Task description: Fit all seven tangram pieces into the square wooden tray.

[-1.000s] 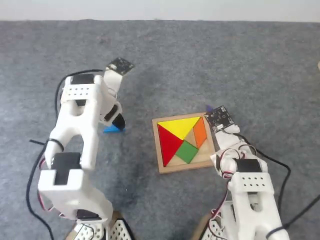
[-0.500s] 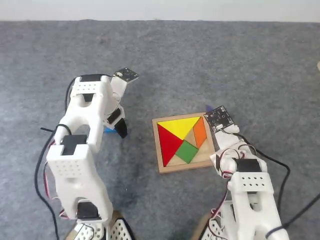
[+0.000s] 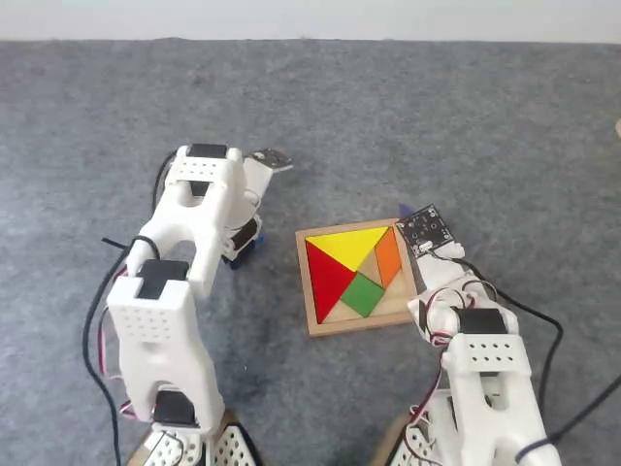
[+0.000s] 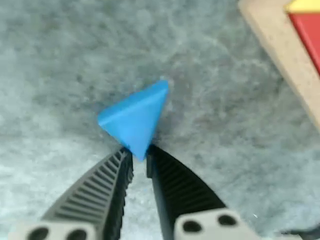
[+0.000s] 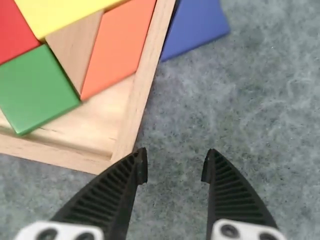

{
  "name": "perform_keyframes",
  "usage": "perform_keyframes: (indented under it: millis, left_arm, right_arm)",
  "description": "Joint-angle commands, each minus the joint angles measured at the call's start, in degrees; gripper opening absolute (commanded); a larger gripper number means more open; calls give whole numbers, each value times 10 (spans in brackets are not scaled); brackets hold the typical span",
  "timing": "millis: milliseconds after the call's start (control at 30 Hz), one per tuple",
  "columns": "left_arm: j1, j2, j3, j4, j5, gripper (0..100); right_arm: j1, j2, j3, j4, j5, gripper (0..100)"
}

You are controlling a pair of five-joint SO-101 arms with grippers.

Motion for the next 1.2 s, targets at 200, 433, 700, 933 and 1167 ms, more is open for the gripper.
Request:
perform_keyframes:
  millis: [200, 433, 700, 933, 1167]
  left_arm:
    - [-3, -185, -5, -29, 46, 250]
    - [3, -66, -19, -73, -12, 249]
    - [2, 9, -51, -118, -68, 246]
    - [4, 13, -50, -142, -115, 246]
    - [1, 14, -47, -57, -115, 166]
  right_arm:
    - [3, -4, -4, -23, -7, 190]
    - [3, -2, -4, -25, -7, 190]
    - [3, -2, -4, -25, -7, 190]
    - [3, -2, -4, -25, -7, 190]
    - [3, -2, -4, -25, -7, 190]
